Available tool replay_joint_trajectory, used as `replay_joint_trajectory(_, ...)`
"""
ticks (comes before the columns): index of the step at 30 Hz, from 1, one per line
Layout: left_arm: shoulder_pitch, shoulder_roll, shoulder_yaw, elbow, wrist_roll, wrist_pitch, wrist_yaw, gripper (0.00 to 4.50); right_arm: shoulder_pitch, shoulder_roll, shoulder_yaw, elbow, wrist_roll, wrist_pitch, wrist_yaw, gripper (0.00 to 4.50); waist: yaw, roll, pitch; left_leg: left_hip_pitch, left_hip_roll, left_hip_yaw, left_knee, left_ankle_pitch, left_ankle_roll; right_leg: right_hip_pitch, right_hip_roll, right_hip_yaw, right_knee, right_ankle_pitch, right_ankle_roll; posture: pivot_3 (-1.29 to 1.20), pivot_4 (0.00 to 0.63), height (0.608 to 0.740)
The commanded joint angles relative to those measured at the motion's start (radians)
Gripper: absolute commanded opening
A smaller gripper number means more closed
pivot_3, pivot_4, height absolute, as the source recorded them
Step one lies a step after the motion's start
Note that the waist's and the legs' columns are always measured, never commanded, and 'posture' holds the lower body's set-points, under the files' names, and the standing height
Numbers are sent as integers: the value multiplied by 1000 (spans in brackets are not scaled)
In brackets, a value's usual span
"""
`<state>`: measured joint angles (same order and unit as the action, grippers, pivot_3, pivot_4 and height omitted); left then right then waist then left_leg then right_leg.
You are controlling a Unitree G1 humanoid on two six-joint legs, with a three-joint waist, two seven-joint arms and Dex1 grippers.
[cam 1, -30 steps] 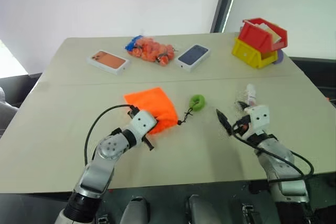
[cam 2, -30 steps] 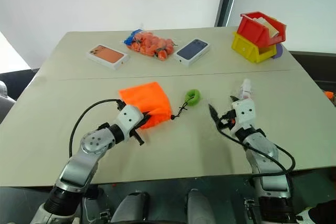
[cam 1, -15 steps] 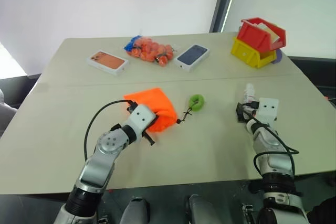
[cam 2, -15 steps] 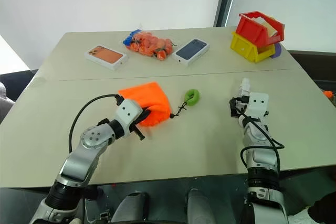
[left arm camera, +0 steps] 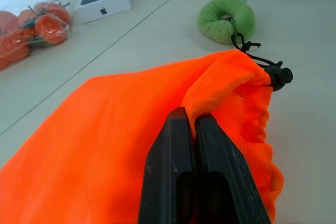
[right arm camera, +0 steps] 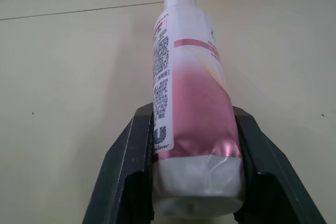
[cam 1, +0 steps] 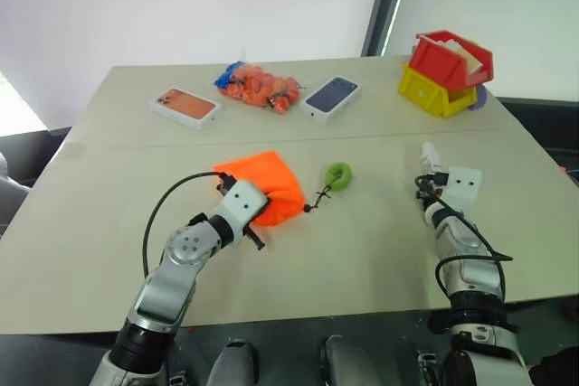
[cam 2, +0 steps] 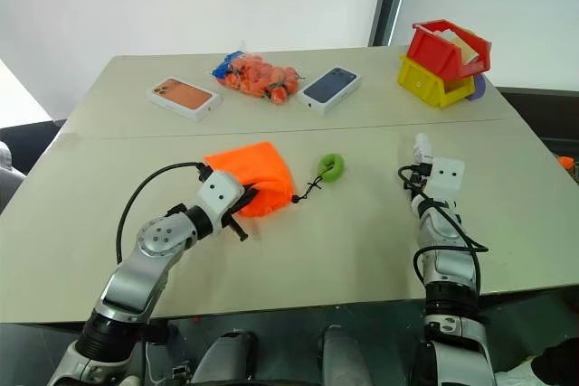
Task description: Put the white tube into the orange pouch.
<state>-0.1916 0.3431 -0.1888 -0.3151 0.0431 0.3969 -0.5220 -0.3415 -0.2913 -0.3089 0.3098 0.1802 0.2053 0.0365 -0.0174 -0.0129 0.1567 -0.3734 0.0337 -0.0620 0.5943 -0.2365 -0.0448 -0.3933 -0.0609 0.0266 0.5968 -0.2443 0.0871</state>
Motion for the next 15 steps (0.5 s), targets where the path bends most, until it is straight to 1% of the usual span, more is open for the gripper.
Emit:
replay_joint_trajectory(1,-8,4,0,-19,-7,-29,2,0,33,-29,37,-136,-13,-50,66,1129,0,1,0,0,0,0,0,0,0,0,0,0,0,0,0,0,150,740)
replay_joint_trajectory(4,-10,4,8,-16,-17,-30,1,0,99,-59,73,-277,22,-70,183,1129,0,2,0,0,0,0,0,0,0,0,0,0,0,-1,1,0,150,740)
replay_joint_trajectory(6,-16,1,17,-10,-33,-29,-2,0,185,-113,119,-421,95,-58,359,1129,1,2,0,0,0,0,0,0,0,0,0,0,0,-1,1,0,150,740)
replay_joint_trajectory(8,-21,1,24,-6,-47,-29,-8,0,281,-180,161,-546,164,-7,505,1129,2,2,0,0,0,-1,0,0,0,1,0,0,0,-3,5,0,150,740)
replay_joint_trajectory(11,-27,7,30,-1,-61,-29,-15,0,424,-281,207,-700,271,102,660,1129,5,1,0,0,0,-2,0,0,0,2,1,0,0,-4,6,0,150,740)
replay_joint_trajectory(13,-31,13,31,2,-66,-30,-19,0,488,-331,238,-765,301,153,717,1129,5,0,1,0,0,-2,1,0,0,2,0,0,0,-4,6,0,150,740)
replay_joint_trajectory(15,-34,17,31,4,-70,-31,-20,0,511,-353,261,-794,308,189,734,1129,3,0,1,0,0,-1,2,0,0,2,-1,0,0,-4,6,0,150,740)
